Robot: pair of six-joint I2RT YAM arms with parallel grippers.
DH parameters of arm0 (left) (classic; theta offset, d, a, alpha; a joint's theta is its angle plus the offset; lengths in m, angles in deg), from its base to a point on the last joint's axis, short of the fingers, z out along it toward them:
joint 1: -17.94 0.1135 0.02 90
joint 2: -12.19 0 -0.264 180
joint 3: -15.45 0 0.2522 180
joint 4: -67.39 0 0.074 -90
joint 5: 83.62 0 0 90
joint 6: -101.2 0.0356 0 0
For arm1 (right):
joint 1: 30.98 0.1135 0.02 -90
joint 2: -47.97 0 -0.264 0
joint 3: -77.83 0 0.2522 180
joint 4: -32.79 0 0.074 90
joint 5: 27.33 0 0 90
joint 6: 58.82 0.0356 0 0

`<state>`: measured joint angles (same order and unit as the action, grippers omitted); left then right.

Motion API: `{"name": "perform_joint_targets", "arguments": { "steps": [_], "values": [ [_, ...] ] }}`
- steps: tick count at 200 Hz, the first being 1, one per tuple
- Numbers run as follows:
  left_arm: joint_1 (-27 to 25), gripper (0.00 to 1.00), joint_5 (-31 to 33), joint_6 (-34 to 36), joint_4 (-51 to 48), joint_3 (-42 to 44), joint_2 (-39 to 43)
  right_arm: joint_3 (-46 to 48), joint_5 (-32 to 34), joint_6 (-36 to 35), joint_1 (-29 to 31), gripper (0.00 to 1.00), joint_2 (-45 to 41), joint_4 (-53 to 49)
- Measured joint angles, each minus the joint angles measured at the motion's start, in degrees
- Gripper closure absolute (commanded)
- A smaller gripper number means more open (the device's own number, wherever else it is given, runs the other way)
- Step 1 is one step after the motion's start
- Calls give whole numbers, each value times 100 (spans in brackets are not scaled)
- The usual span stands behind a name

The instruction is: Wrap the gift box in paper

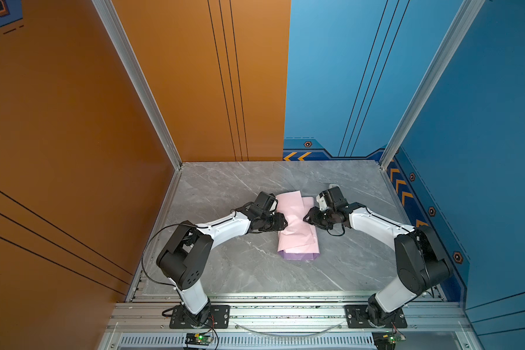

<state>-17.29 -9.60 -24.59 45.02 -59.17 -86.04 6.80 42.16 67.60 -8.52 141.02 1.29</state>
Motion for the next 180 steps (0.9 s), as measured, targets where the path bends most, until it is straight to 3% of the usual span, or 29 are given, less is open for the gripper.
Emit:
{"name": "perform_joint_targets", "arguments": {
  "steps": [20, 34, 46, 78, 120, 139, 159, 180],
  "values": [
    [2, 59, -68, -20, 87, -13, -4, 7, -2, 2, 0, 52, 0, 20],
    [2, 39, -76, -48, 114, -31, -15, 15, -2, 4, 0, 51, -2, 31],
    [4, 30, -74, -37, 122, -33, -15, 33, 0, 4, 0, 51, -9, 46],
    [4, 29, -74, -63, 136, 20, 17, 46, 0, 4, 0, 51, -11, 83],
    [-50, 28, -181, -334, 332, 734, 424, 48, 2, 4, 0, 51, -11, 85],
    [-138, 36, -240, -562, 557, 1023, 581, 50, 2, 4, 2, 51, -11, 85],
    [-190, 58, -330, -778, 909, 1213, 664, 52, 2, 4, 2, 51, -15, 90],
    [-245, 74, -422, -881, 1161, 1263, 686, 59, 13, 4, 7, 51, -15, 118]
  ]
}}
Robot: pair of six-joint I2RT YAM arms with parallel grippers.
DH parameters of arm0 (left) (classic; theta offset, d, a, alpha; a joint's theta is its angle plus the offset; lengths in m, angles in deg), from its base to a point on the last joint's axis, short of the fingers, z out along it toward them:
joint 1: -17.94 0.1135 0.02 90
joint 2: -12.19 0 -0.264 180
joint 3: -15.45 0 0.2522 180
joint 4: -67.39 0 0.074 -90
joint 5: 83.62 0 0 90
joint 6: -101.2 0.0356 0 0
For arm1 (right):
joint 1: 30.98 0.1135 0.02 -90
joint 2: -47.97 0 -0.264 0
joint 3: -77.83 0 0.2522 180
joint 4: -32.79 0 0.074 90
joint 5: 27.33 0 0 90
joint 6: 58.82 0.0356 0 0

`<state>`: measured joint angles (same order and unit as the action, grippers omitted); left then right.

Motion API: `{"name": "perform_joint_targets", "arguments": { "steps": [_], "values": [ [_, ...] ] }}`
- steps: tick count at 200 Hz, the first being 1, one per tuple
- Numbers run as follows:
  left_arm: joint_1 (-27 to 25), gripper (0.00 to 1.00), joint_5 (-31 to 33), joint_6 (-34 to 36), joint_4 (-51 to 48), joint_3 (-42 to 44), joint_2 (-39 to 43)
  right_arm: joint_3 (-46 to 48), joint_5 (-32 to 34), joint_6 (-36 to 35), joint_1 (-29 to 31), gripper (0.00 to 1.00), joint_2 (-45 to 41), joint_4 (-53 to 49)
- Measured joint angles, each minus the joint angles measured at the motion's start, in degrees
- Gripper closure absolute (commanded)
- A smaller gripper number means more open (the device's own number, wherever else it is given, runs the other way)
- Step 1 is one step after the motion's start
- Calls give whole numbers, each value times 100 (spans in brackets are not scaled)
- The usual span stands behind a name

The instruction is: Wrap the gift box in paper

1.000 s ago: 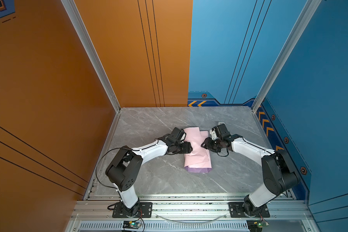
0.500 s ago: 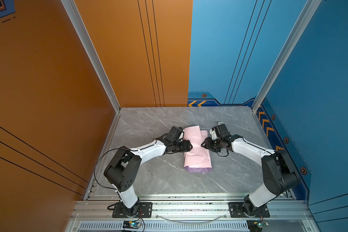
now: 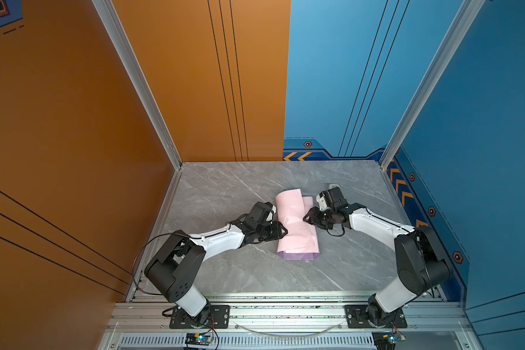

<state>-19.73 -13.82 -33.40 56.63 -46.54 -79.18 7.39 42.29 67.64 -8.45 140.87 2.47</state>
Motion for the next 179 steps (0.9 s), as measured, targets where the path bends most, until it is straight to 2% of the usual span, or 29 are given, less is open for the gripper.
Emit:
{"name": "perform_joint_targets", "arguments": {
  "steps": [15, 36, 43, 52, 57, 92, 135, 179],
  "values": [
    [-17, 80, 17, -59, 74, 66, 81, 4, 31, 0, -2, 52, 0, 28],
    [-35, 75, 55, -138, 107, 227, 249, 4, 57, 0, 4, 52, 0, 33],
    [-50, 67, 68, -155, 111, 293, 308, 4, 57, 0, 4, 52, 0, 33],
    [-74, 50, 90, -149, 92, 400, 404, 4, 61, 2, 4, 52, 0, 35],
    [-81, 45, 111, -170, 44, 448, 452, 4, 63, 2, 4, 52, -2, 35],
    [-33, 33, 280, -164, -278, 737, 796, 4, 74, 2, 4, 52, -11, 35],
    [415, 28, 260, -133, -155, 623, 835, 9, 74, 0, 4, 51, -15, 35],
    [579, 27, 11, -70, 308, 83, 111, 31, 98, 0, 22, 52, -35, 63]
  ]
}}
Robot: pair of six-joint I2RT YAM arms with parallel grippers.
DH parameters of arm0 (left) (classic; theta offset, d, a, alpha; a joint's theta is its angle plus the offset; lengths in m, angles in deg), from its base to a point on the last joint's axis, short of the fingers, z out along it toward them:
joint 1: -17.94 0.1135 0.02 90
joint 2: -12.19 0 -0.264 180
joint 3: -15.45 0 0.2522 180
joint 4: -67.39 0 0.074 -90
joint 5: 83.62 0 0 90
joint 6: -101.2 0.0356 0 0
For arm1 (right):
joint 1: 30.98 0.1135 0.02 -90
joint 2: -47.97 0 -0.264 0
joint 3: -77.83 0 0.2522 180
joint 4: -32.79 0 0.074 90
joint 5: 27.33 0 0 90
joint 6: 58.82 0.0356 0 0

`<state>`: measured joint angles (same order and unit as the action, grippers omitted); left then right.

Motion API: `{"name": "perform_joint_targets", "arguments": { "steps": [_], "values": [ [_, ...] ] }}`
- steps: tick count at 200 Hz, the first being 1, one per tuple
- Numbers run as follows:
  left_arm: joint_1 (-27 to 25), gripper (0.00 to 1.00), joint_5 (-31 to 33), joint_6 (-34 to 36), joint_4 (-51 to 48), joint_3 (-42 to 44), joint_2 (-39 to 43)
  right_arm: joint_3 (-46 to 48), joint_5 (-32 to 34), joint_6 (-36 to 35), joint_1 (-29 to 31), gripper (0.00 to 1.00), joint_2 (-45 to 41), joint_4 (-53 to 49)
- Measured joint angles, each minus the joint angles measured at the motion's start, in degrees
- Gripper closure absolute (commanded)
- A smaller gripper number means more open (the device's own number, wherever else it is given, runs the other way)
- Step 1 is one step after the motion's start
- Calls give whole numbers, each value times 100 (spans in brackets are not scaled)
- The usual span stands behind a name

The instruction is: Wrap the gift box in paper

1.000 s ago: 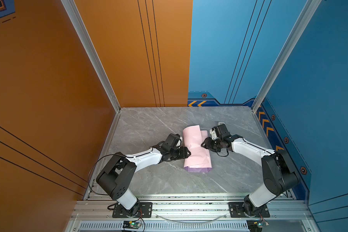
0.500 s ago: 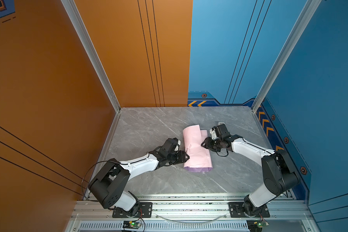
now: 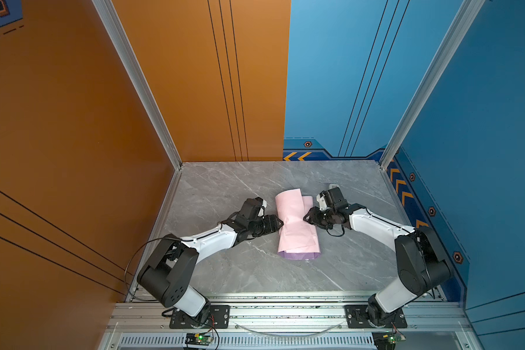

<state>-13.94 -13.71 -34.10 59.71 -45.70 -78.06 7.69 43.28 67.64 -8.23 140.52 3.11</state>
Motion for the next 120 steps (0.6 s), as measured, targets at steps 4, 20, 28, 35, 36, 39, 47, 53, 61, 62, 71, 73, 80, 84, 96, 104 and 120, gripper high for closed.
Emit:
{"name": "perform_joint_targets", "arguments": {
  "steps": [4, 20, 28, 35, 36, 39, 47, 53, 61, 62, 71, 73, 80, 84, 96, 104, 120],
  "values": [
    [0, 27, -20, 0, 31, -50, -81, 0, 2, 0, 4, 52, 0, 0],
    [13, 28, -87, 0, 103, -291, -428, 9, 17, 0, 13, 52, -9, 4],
    [28, 33, -125, 0, 140, -417, -588, 11, 20, 0, 15, 52, -11, 9],
    [37, 40, -153, -11, 181, -516, -717, 11, 20, 0, 15, 52, -11, 9],
    [42, 41, -162, 4, 188, -533, -737, 11, 17, 0, 15, 52, -11, 9],
    [46, 45, -168, -46, 208, -575, -791, 11, 20, 0, 15, 52, -11, 9],
    [48, 56, -212, -46, 234, -682, -914, 11, 20, 0, 15, 52, -11, 9],
    [48, 65, -247, -57, 267, -750, -990, 11, 17, -2, 15, 52, -11, 9],
    [50, 74, -293, -31, 282, -828, -1069, 11, 20, -2, 15, 52, -11, 11],
    [50, 75, -299, -13, 280, -833, -1073, 11, 20, -2, 15, 52, -11, 9],
    [50, 80, -345, 33, 289, -894, -1102, 15, 44, 0, 15, 52, -13, 9],
    [50, 81, -330, 0, 280, -911, -1102, 22, 46, -2, 13, 52, -20, 11],
    [72, 82, -352, 44, 249, -968, -1102, 37, 68, 0, 2, 52, -42, 11],
    [76, 81, -369, 83, 210, -1012, -1104, 46, 83, 0, 2, 52, -52, 11],
    [103, 73, -376, 107, 151, -1113, -1113, 59, 107, 0, 4, 52, -63, 24],
    [107, 56, -378, 149, 136, -1161, -1113, 66, 109, -2, 4, 52, -66, 35],
    [96, 40, -400, 260, 94, -1196, -1099, 76, 111, 0, 4, 52, -74, 50]
  ]
}}
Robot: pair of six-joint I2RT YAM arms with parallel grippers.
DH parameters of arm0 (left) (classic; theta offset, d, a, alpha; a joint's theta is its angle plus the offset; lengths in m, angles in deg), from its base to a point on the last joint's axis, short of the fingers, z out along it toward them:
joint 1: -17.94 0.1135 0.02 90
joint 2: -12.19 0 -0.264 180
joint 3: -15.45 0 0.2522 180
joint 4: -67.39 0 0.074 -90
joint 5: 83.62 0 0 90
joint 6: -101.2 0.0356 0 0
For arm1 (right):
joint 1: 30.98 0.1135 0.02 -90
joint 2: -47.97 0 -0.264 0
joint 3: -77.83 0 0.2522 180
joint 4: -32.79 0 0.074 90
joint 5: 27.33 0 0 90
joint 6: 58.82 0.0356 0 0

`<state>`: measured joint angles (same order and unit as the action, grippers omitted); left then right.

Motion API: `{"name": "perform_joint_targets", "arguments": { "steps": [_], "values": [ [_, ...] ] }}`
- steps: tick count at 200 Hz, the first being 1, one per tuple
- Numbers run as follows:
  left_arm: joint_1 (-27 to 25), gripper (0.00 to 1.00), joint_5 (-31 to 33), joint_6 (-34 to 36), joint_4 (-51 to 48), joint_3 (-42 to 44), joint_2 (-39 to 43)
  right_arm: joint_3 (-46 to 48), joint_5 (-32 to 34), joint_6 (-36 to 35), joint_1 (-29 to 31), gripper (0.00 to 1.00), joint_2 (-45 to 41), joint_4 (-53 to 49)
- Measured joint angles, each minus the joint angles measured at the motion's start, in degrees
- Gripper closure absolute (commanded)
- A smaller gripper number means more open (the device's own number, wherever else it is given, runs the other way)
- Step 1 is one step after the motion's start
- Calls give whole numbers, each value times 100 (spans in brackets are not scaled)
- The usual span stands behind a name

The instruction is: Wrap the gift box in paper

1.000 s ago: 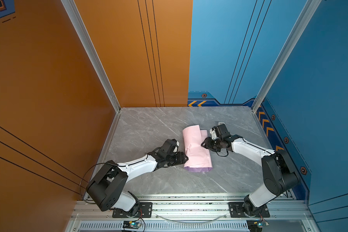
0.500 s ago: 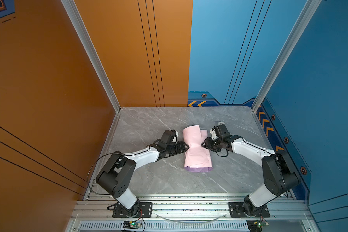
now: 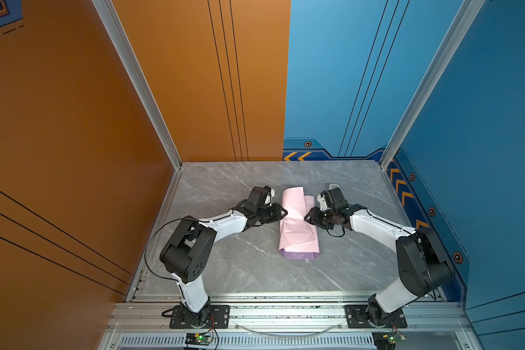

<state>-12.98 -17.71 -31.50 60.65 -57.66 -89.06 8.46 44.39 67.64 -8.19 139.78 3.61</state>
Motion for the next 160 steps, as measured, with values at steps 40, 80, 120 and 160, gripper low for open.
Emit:
{"name": "perform_joint_targets", "arguments": {
  "steps": [40, 80, 120, 160],
  "values": [
    [-144, 36, 4, 133, -459, 280, 295, 26, 31, -2, 4, 52, -46, -2],
    [-463, 44, 7, 90, -743, 765, 745, 33, 55, 0, 11, 52, -59, -7],
    [-732, 69, 7, -83, -647, 1080, 1005, 37, 57, 2, 15, 52, -59, -9],
    [-848, 86, 61, -216, -570, 1469, 1311, 39, 61, 11, 15, 53, -59, -2]
  ]
}}
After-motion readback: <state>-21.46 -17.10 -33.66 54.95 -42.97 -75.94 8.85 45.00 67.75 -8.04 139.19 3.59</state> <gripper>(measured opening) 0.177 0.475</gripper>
